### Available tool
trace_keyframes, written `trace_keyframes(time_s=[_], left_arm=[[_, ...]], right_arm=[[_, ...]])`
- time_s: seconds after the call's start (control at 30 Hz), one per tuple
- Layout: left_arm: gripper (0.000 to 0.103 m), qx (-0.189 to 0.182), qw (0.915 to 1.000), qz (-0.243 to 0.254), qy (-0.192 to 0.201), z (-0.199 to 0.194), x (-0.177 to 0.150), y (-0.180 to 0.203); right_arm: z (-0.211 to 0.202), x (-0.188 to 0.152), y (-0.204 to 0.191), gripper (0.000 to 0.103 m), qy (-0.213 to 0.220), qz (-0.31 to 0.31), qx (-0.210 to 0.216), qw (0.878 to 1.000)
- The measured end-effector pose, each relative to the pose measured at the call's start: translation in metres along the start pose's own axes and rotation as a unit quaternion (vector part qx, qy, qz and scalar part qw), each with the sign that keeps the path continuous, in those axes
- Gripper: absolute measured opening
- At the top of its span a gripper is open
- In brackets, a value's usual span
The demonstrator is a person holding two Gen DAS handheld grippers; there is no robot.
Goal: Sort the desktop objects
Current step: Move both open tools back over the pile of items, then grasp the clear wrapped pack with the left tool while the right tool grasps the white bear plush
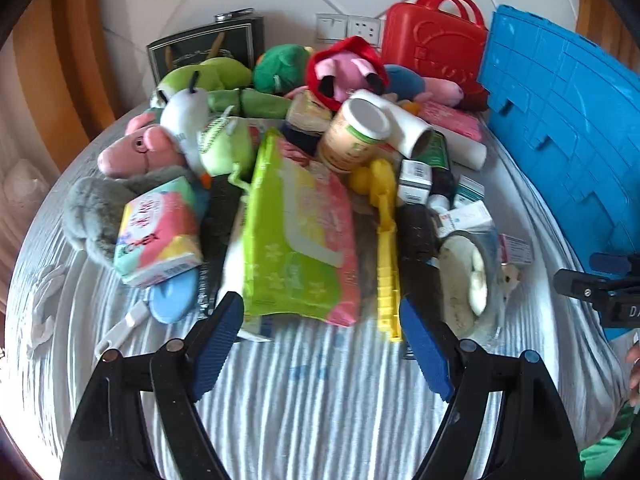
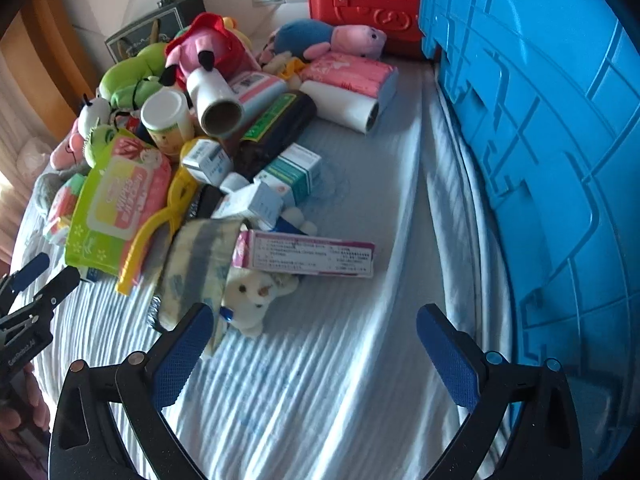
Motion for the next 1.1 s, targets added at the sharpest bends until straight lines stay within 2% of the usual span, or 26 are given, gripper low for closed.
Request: trace_keyframes(time_s=[0.23,0.33,0.4,0.43,0.5,0.57,0.63,0.7,0.77,0.8,0.87,0.93,1.07,1.1], left_arm=[[0.080,-0.063,0.9966,0.051,-0.013,0.024,0.008,0.073],[0.079,-0.084,0.9937,0.063,-0.038,0.043,0.007,0.097],[0.060,-0.076,0.9929,0.067,-0.062,0.059,0.003,0.103],[0.058,-0.074,0.9924,0.065,-0.074,0.065,-0.001,0.103],[0.048,-0.089,0.9927,0.044,-0.069,0.062,0.000,0.100],[0.046,-0.080,0.9945,0.034,-0.059,0.053,0.001,0.090],[0.045,-0.058,0.9973,0.024,-0.038,0.040,0.005,0.073],[0.041,-0.018,0.9996,0.012,-0.019,0.026,0.008,0.049],[0.038,0.030,0.9992,0.006,-0.024,0.022,0.006,0.021],[0.038,0.037,0.9988,-0.005,-0.033,0.024,0.003,0.009],[0.038,0.029,0.9980,-0.032,-0.046,0.027,-0.006,-0.005],[0.038,0.017,0.9980,-0.046,-0.039,0.024,-0.008,-0.007],[0.038,-0.013,0.9992,-0.025,-0.029,0.014,-0.004,0.014],[0.041,-0.020,0.9992,-0.016,-0.029,0.014,-0.004,0.022]], right_arm=[[0.016,-0.012,0.018,0.103,-0.021,0.009,-0.010,1.000],[0.023,-0.016,0.028,0.103,-0.031,0.016,-0.010,0.999],[0.027,-0.020,0.034,0.103,-0.037,0.018,-0.013,0.999],[0.029,-0.021,0.036,0.103,-0.041,0.019,-0.007,0.999],[0.031,-0.024,0.038,0.103,-0.046,0.021,0.000,0.999],[0.033,-0.025,0.037,0.103,-0.048,0.017,0.003,0.999],[0.034,-0.025,0.036,0.103,-0.048,0.015,0.009,0.999],[0.034,-0.023,0.032,0.103,-0.047,0.013,0.017,0.999],[0.034,-0.021,0.027,0.103,-0.044,0.012,0.027,0.999],[0.034,-0.020,0.023,0.103,-0.043,0.012,0.034,0.998],[0.036,-0.017,0.014,0.103,-0.044,0.014,0.049,0.998],[0.040,-0.016,0.002,0.103,-0.050,0.011,0.062,0.997],[0.045,-0.016,-0.010,0.103,-0.058,0.010,0.064,0.996],[0.045,-0.018,-0.010,0.103,-0.060,0.010,0.062,0.996]])
Point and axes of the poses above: each gripper's, at about its wrist camera, not at the fingertips, and z roughly the way its jaws point, y to its right, x to its top, the point moved 8 cm from there along z, roughly the way its jaws point, and after that the axes turned 10 degrees about -x, right-handed, at the moved point
